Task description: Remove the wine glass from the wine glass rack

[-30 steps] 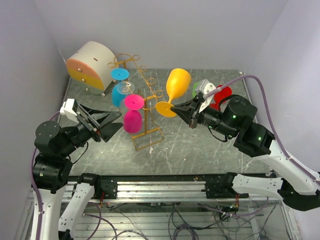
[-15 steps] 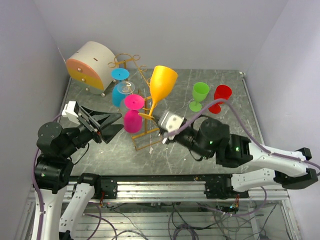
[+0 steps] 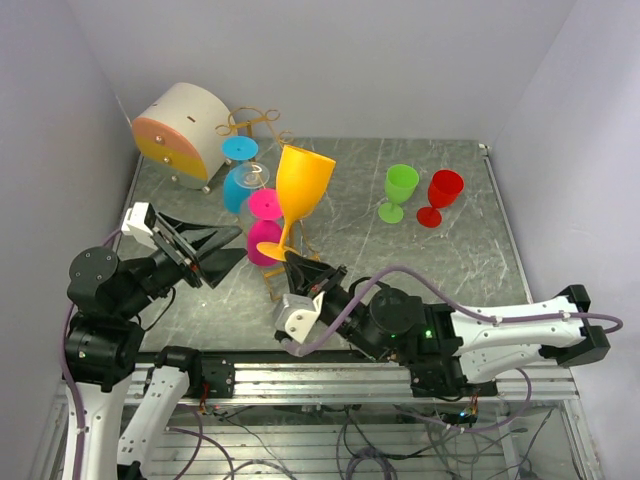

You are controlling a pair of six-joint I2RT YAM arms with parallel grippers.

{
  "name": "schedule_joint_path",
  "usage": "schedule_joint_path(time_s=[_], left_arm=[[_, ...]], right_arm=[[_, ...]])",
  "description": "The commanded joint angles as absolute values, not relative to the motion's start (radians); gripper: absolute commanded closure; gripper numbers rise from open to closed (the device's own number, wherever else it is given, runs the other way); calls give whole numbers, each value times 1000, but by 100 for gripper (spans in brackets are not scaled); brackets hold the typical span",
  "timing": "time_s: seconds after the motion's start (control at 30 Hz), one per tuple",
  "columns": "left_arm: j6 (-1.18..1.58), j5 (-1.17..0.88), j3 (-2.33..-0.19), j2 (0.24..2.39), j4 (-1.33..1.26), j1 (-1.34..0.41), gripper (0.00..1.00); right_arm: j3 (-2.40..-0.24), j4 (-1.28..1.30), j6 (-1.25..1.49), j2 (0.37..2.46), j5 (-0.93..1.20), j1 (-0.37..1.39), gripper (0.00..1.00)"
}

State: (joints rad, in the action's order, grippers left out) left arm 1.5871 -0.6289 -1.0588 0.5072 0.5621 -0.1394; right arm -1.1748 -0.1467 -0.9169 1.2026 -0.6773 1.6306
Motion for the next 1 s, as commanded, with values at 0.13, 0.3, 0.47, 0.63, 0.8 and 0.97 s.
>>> schedule_joint_path(time_s=[0.13,0.3,0.47,0.63,0.8,0.97], left_arm=[[1618,-739,-1080,479,584,-141,22],[1634,-742,-1059,460,579,-141,23],[1655,-745,-1033,437,553,-141,29],[1654,-752,-1021,430,535,-141,40],[1643,-752,-1005,428,528,-141,57],[1650,-747,-965,414,486,-141,83]], right_arm=[[-1175,-357,-1043,1263,-665,1642,100],[-1171,-406,-1077,1303,-624,1647,100],[-1164,-457,-1110,1346,-605,1652,100],[-1143,-496,-1126,1360,-583,1664,100],[-1113,-523,-1144,1348,-590,1687,100],[-1084,-521,-1140,1324,-651,1709,96]])
